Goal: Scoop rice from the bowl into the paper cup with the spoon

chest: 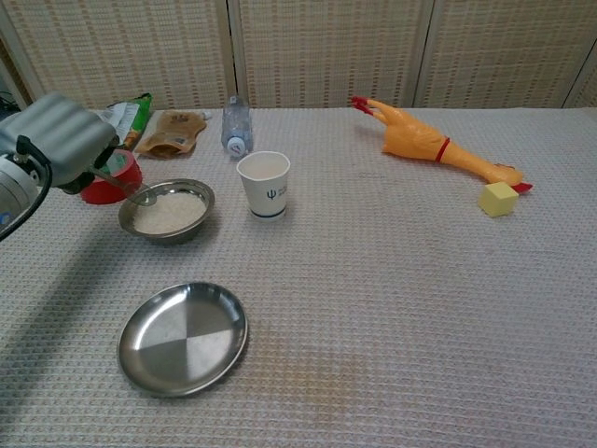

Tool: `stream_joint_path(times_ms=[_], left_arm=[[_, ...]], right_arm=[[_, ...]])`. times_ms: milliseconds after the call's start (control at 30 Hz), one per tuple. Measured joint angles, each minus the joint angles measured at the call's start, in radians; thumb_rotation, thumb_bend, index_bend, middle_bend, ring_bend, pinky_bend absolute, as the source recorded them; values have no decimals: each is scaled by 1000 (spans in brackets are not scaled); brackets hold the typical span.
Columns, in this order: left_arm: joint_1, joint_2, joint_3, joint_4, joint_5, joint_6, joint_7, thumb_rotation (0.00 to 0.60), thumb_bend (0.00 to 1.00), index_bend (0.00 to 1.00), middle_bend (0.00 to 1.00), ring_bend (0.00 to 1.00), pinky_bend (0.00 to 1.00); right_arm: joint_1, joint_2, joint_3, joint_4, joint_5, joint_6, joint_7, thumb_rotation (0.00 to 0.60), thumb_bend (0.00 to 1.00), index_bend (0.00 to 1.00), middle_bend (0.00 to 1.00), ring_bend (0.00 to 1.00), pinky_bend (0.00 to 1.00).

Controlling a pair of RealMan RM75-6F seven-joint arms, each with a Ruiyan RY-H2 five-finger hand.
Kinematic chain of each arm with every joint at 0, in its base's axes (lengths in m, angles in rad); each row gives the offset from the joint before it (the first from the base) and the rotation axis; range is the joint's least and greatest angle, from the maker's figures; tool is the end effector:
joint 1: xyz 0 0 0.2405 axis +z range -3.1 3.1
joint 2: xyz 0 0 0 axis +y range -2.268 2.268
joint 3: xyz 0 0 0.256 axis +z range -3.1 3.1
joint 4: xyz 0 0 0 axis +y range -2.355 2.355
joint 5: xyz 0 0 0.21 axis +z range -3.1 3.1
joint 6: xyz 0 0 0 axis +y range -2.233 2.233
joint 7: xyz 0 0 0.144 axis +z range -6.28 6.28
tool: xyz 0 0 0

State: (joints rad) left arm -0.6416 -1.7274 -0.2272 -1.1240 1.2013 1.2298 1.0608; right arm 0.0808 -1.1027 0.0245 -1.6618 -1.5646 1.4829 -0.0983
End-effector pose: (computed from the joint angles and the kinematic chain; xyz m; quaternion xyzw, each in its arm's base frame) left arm -0.2013 0.3638 0.0008 -0.7131 -0.0578 -0.1741 0.6767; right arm -0.2966 -0.1733 0.1525 0.6308 -0.3617 0.3729 0.5763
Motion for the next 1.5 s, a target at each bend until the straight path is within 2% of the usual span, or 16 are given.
stream_joint_path(times_ms=[267,667,833,1300,1500], left_arm=[[-26,-81,42,157,60,41,24,600,391,666,1000,1000,1000],[-27,-132,81,248,102,41,-16,600,392,647,1000,1000,1000],[-23,-129,79,223,107,45,-39,600,391,648,1000,1000,1000],[-10,-28,38,-9,26,-38,-121,600,389,651,1000,1000,1000],[-11,4,18,-26,21,-9,-127,600,389,652,1000,1000,1000]], right_arm=[[-3,7,-4,-7,-4,0,0,600,142,0,0,0,0],[-13,10,-10,-22,-20,15,-17,600,142,0,0,0,0],[-11,10,-8,-21,-14,8,-15,600,142,0,0,0,0],[-11,13,-7,-20,-14,5,-10,600,142,0,0,0,0],[-11,13,-10,-23,-18,3,-15,600,142,0,0,0,0]])
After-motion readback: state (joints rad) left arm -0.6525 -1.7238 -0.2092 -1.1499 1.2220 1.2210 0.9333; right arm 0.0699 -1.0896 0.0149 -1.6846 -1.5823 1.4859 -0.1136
